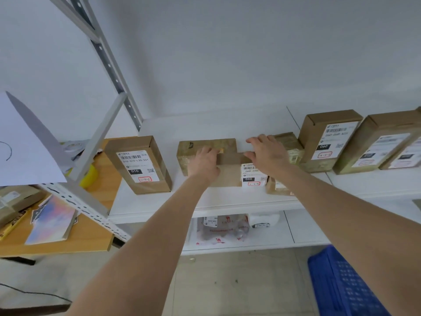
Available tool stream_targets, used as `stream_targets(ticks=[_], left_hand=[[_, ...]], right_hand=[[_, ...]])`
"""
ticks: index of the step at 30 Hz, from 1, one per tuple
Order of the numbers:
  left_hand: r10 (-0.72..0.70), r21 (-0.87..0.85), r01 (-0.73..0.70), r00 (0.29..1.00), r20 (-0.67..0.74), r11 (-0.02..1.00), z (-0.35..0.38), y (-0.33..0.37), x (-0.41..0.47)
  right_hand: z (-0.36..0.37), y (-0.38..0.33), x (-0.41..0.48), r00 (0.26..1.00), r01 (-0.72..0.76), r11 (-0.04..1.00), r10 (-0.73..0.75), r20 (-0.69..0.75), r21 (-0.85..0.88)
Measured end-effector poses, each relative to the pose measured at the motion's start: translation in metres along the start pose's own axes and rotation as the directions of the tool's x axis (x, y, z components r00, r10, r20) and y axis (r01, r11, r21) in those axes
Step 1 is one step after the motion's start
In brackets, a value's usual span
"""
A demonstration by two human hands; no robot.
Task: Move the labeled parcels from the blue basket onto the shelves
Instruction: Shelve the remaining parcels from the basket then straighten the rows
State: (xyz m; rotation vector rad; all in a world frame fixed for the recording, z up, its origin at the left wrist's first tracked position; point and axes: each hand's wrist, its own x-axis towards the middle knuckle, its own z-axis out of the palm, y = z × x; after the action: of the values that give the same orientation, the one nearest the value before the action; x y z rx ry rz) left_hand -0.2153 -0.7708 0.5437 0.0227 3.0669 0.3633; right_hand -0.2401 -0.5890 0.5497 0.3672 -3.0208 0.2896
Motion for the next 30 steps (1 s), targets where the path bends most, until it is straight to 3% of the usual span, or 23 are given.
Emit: stream_targets(ticks=[7, 15, 19, 30], left_hand=[[0.091, -0.092, -0.094, 0.995, -0.037, 0.991, -0.001, 0.048, 0.005], [0.185, -0.222, -0.193, 0.981, -0.059, 0.956, -0.015, 0.13, 0.017], [0.167, -0.246, -0.17, 0.985, -0.033, 0.954, -0.018, 0.169, 0.015], [-0.001, -0.232, -0.002, 1.0, -0.013, 0.973, 0.004, 0.215, 0.0]], right_hand=[[-0.017, 0.014, -0.024, 0.999, -0.032, 0.998, 0.034, 0.04, -0.062], [-0.058, 0.073, -0.054, 0.993, -0.115, 0.984, 0.113, -0.022, -0.135], [-0.074, 0.109, -0.063, 0.989, -0.146, 0.982, 0.145, -0.025, -0.118], [-0.072, 0.155, -0.077, 0.998, 0.051, 0.995, -0.048, 0.043, -0.081]])
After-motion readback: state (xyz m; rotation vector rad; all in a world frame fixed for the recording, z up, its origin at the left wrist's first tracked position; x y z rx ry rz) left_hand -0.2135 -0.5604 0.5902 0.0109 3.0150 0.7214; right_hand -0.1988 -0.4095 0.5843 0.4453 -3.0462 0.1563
